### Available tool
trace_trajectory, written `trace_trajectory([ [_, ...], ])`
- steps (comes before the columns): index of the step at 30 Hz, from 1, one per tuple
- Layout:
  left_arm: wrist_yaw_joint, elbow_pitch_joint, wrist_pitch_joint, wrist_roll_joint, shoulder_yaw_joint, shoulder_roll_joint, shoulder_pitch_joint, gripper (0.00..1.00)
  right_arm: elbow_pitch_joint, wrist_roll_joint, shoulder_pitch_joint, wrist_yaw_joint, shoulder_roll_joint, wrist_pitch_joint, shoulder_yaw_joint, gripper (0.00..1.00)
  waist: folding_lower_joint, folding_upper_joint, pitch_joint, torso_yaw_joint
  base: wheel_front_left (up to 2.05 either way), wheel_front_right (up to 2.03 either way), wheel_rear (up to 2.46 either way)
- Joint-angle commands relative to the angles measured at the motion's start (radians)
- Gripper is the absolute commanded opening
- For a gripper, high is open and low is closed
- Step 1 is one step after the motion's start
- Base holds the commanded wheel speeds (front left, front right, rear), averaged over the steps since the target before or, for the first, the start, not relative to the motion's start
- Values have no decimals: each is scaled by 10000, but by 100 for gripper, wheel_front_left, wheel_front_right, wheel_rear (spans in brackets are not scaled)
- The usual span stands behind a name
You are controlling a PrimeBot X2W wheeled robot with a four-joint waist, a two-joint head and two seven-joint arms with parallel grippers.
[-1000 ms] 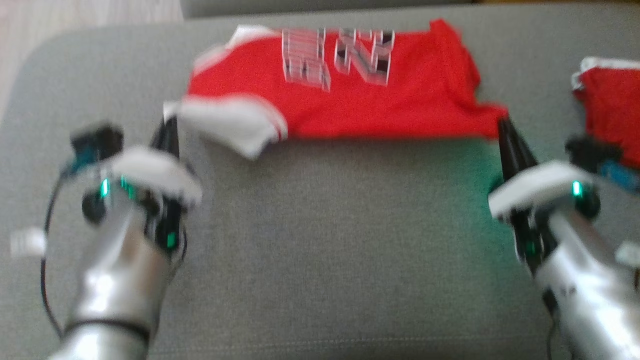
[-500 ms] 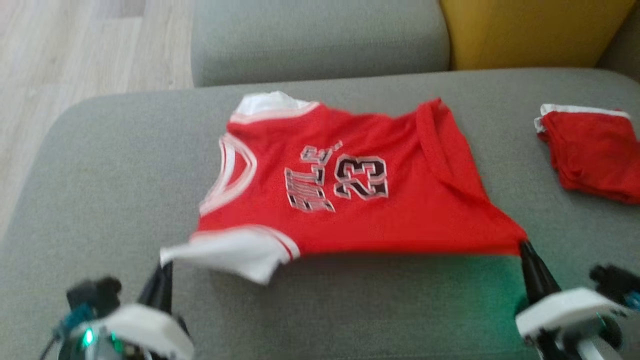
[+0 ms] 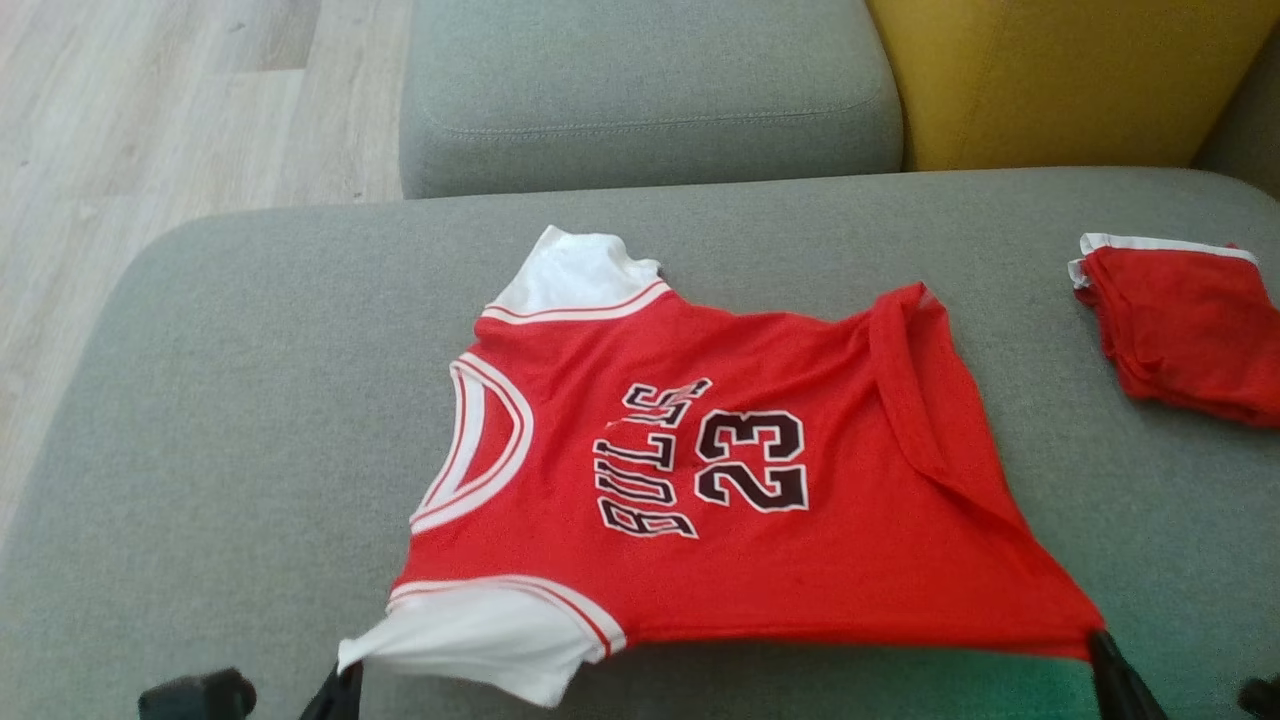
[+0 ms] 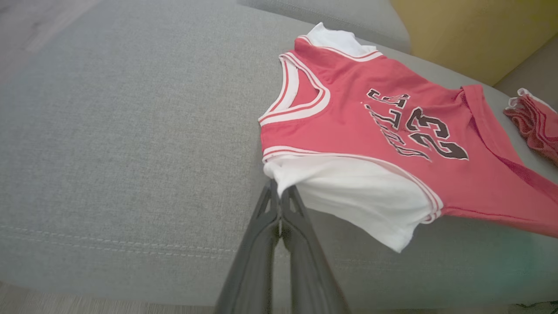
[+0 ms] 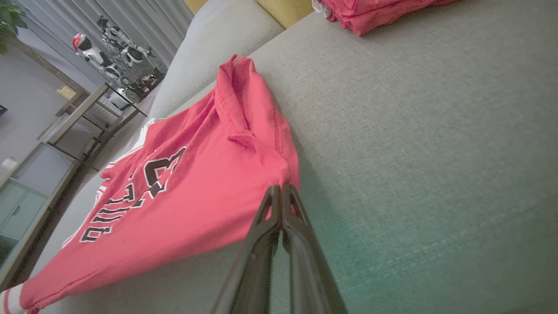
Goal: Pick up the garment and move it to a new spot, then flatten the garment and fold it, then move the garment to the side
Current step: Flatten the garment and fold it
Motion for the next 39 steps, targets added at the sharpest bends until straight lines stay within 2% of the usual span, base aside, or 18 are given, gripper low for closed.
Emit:
trace_trajectory([
  [1, 100, -529, 82, 106, 358, 168, -347, 0, -671, -226, -112, -7, -83, 216, -112, 0, 1, -1, -11, 7, 0, 0, 0],
  [6, 185, -858, 452, 70, 283, 294, -182, 0, -1403, -703, 285, -7, 102, 868, -619, 0, 1, -1, -20, 4, 0, 0, 0],
  [11, 38, -658, 535, -5, 216, 321, -466, 0, -1409, -828, 263, -7, 132, 1263, -775, 0, 1, -1, 66, -40, 0, 0, 0],
  [18, -725, 212, 810, -251, -29, 442, -1814, 0, -964, -1055, -579, -7, 135, 1509, -671, 0, 1, -1, 489, -108, 0, 0, 0],
  [25, -1323, 1428, 838, -674, 15, 243, -3379, 0, -373, -1173, -1805, -7, 136, 1465, -373, 0, 1, -1, 1125, -222, 0, 0, 0],
  [39, -2367, 4445, -82, -903, -12, -373, -6309, 0, 1045, -1569, -4130, -7, 136, 794, -63, 0, 1, -1, 2285, -330, 0, 0, 0],
])
